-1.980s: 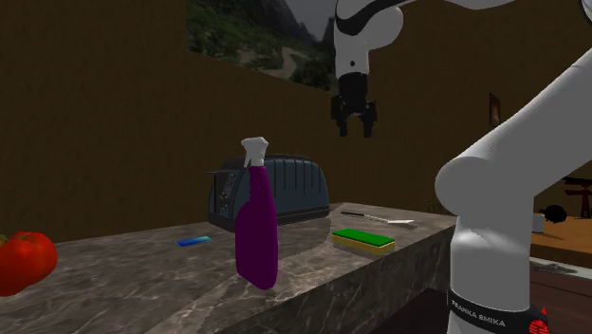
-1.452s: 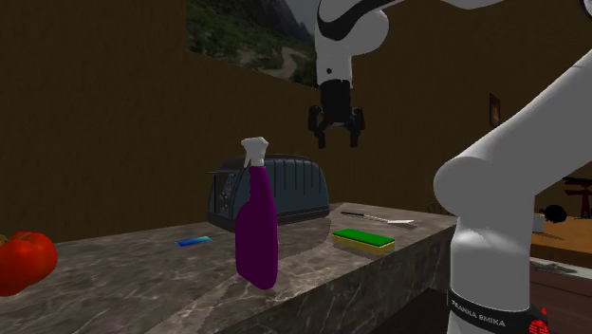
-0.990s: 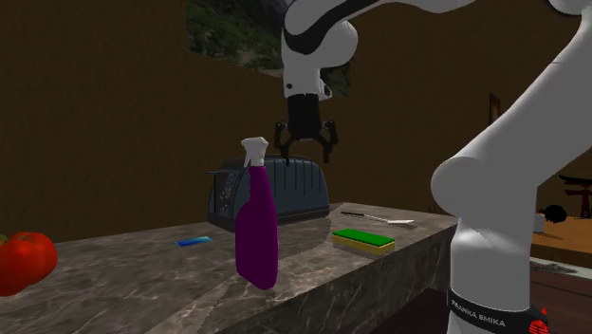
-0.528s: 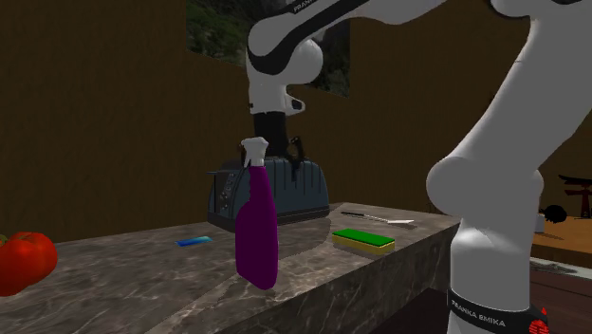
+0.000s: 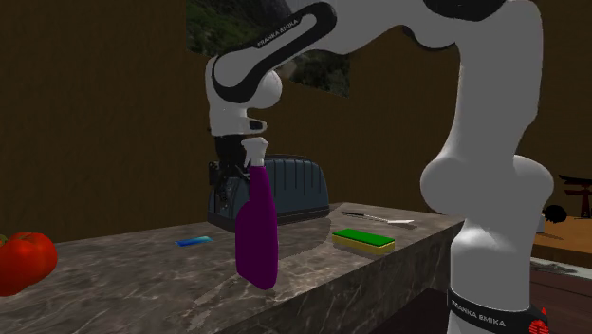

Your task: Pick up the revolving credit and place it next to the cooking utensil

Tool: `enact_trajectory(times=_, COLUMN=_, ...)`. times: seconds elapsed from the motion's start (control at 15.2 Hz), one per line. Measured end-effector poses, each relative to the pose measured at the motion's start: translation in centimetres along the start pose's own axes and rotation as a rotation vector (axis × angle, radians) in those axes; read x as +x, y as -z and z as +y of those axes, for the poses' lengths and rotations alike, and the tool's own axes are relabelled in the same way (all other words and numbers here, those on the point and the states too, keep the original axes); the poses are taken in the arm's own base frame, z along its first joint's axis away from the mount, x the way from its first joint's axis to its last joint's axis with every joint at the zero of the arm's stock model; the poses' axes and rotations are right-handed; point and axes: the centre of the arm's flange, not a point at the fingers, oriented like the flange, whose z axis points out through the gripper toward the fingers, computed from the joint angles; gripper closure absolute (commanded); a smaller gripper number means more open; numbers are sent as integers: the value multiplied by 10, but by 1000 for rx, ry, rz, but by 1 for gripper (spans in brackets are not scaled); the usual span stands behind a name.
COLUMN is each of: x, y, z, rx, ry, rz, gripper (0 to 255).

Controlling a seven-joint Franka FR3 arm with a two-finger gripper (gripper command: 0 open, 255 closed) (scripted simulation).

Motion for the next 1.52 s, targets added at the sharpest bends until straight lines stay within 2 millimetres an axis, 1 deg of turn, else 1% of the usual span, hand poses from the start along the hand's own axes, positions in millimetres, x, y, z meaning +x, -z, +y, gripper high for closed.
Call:
enact_trajectory(times=0.07, x=-5, y=-6, z=-13, rx=-2, ry=-39, rz=2, gripper=0)
enact_trajectory(times=0.2, x=-2, y=-16, z=-33, rx=-5, ry=-118, rz=8, gripper=0)
enact_trajectory(times=0.33, x=-5, y=-26, z=-59, rx=-7, ry=-193, rz=11, gripper=0)
enact_trajectory(times=0.59, x=3, y=-46, z=-111, rx=-13, ry=-349, rz=22, gripper=0)
enact_trajectory(times=0.66, x=5, y=-50, z=-117, rx=-15, ry=-374, rz=25, gripper=0)
enact_trajectory(times=0.73, x=4, y=-55, z=-121, rx=-15, ry=-386, rz=27, gripper=0)
enact_trajectory(times=0.92, x=6, y=-71, z=-125, rx=-16, ry=-397, rz=29, gripper=0)
enact_trajectory(times=1.12, x=6, y=-88, z=-124, rx=-16, ry=-398, rz=29, gripper=0)
enact_trajectory(times=1.25, x=6, y=-93, z=-123, rx=-16, ry=-399, rz=29, gripper=0)
enact_trajectory(times=1.52, x=6, y=-95, z=-123, rx=-15, ry=-399, rz=29, gripper=0)
